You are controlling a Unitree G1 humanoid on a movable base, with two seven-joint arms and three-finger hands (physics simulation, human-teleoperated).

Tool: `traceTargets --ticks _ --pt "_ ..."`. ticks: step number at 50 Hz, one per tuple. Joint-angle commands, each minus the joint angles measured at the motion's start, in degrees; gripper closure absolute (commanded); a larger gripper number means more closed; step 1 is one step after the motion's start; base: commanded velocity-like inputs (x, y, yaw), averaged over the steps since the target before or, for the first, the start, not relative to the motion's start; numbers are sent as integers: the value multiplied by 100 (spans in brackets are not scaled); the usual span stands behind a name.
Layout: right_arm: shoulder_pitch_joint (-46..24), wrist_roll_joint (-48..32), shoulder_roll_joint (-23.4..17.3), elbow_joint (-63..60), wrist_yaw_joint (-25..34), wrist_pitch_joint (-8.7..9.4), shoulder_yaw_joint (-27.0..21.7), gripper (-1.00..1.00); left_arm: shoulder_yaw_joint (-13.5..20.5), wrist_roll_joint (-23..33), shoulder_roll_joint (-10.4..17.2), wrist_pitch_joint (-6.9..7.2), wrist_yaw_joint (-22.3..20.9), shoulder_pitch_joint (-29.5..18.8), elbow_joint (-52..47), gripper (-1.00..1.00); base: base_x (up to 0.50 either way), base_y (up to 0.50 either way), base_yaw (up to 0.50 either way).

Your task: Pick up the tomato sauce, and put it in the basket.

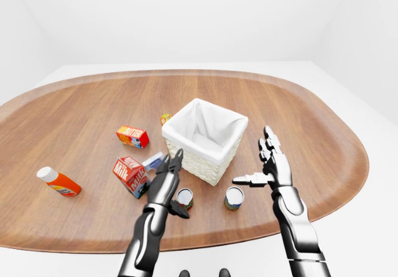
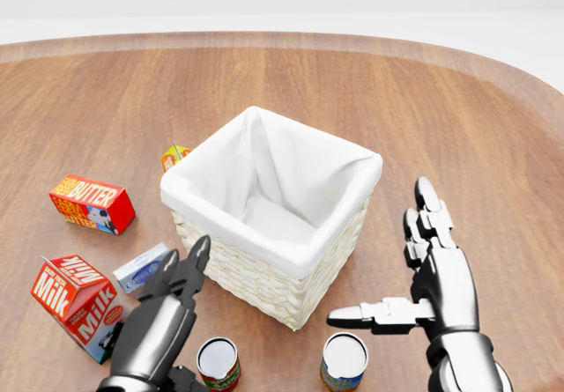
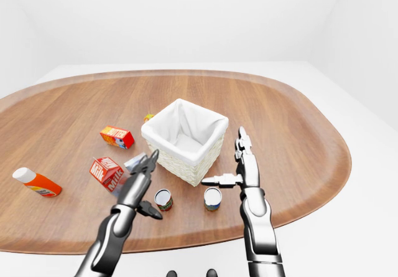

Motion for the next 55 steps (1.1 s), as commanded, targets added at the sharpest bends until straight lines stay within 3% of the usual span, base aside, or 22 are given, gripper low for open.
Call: traceTargets --ticks 1,24,47,55 --pt "-11 11 -8 -33 -4 42 -14 -100 -40 61 -10 -43 81 -23 154 -100 0 0 0" --pt "-30 18 -17 12 -4 20 -31 -100 -152 199 -33 -82 202 39 232 -100 0 0 0" --pt "5 2 0 -67 -15 71 -9 -100 -101 173 -27 -197 423 -205 815 -100 0 0 0" --pt "-34 17 -13 30 -14 9 -28 -100 -56 162 -17 -197 547 -368 1182 -100 0 0 0"
